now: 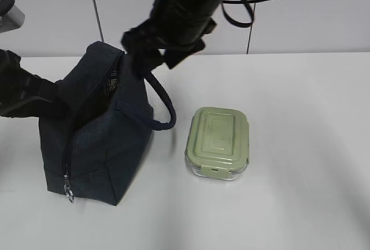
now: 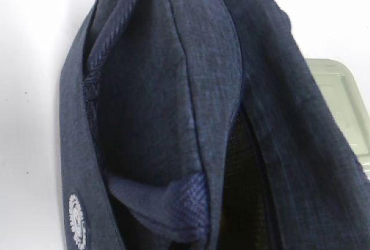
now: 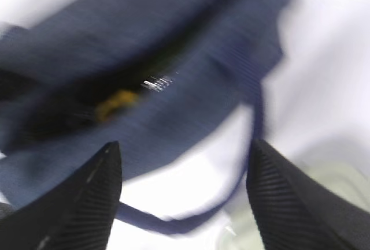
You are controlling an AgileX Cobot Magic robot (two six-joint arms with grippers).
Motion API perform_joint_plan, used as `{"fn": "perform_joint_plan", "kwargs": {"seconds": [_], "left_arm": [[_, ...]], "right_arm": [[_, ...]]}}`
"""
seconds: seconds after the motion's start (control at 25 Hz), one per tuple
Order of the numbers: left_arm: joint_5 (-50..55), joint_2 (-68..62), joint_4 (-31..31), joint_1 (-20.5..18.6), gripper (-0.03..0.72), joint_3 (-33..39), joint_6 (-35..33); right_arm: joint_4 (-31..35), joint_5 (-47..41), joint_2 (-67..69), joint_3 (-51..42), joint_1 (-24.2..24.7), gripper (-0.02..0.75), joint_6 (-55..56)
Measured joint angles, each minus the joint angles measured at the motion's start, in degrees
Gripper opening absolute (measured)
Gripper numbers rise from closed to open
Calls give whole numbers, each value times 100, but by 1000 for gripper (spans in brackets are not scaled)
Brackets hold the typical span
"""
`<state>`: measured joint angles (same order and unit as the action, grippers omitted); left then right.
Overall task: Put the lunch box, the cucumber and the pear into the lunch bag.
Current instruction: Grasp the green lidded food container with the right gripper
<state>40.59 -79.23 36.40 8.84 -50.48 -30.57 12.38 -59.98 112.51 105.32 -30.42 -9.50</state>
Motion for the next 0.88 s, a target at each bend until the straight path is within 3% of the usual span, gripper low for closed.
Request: {"fn": "perform_joint_plan", "kwargs": {"seconds": [0.2, 0.32, 0.56, 0.72, 0.88], "left_arm": [[0, 0, 0, 0, 1, 0, 0], [5, 0, 0, 0, 1, 0, 0], [5, 0, 0, 0, 1, 0, 0], [5, 0, 0, 0, 1, 0, 0], [10, 0, -2, 0, 1, 0, 0]], "right_arm": [[-131, -23, -467, -934, 759, 485, 272], [256, 208, -745, -1825, 1280, 485, 137], [2215, 769, -961, -3501, 2178, 484, -1087], [3786, 860, -961, -4176, 2712, 484, -2350], [4866, 860, -947, -4548, 3110, 494, -3318]]}}
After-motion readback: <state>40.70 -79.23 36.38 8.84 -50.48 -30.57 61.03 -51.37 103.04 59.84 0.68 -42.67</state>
